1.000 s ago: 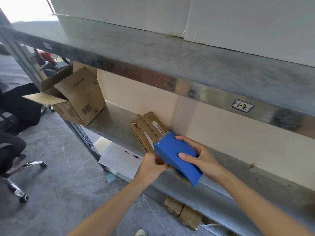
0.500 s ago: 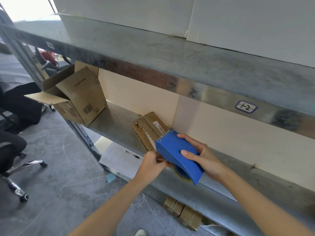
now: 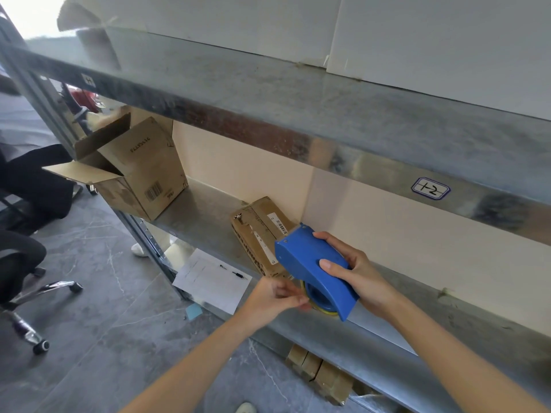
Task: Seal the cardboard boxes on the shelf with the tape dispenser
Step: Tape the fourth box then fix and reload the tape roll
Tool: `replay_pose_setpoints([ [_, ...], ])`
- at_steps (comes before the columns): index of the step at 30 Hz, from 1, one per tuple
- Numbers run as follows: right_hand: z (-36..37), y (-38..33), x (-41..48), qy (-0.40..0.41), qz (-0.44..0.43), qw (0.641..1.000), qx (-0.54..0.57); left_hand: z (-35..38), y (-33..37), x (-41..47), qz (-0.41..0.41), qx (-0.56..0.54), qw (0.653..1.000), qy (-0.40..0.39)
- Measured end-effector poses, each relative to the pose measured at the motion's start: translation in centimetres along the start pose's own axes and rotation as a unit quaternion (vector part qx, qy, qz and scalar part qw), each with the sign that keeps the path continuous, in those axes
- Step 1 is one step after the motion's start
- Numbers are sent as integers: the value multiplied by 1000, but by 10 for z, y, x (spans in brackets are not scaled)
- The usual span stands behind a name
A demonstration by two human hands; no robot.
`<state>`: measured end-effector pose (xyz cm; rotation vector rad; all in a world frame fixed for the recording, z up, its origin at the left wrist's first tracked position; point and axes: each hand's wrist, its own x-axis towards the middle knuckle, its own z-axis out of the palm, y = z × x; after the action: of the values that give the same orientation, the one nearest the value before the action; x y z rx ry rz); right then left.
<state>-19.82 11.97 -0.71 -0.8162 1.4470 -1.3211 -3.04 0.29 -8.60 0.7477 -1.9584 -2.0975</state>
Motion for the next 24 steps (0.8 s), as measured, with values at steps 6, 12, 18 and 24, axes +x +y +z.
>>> replay_pose_setpoints([
  [6,-1,-1,1,-2,-3,1000,1,3,3,-5,2,13,1000,-1],
  [12,-1,0,3,0,-1,1000,-7,7,1,-3,35,34,998,27],
  [18,-2,0,3,-23,5,999,-26,-9,6,-1,135,289,943,92],
  [24,-12,6,-4,-84,47,989,-109,-56,16,6,236,441,852,155],
])
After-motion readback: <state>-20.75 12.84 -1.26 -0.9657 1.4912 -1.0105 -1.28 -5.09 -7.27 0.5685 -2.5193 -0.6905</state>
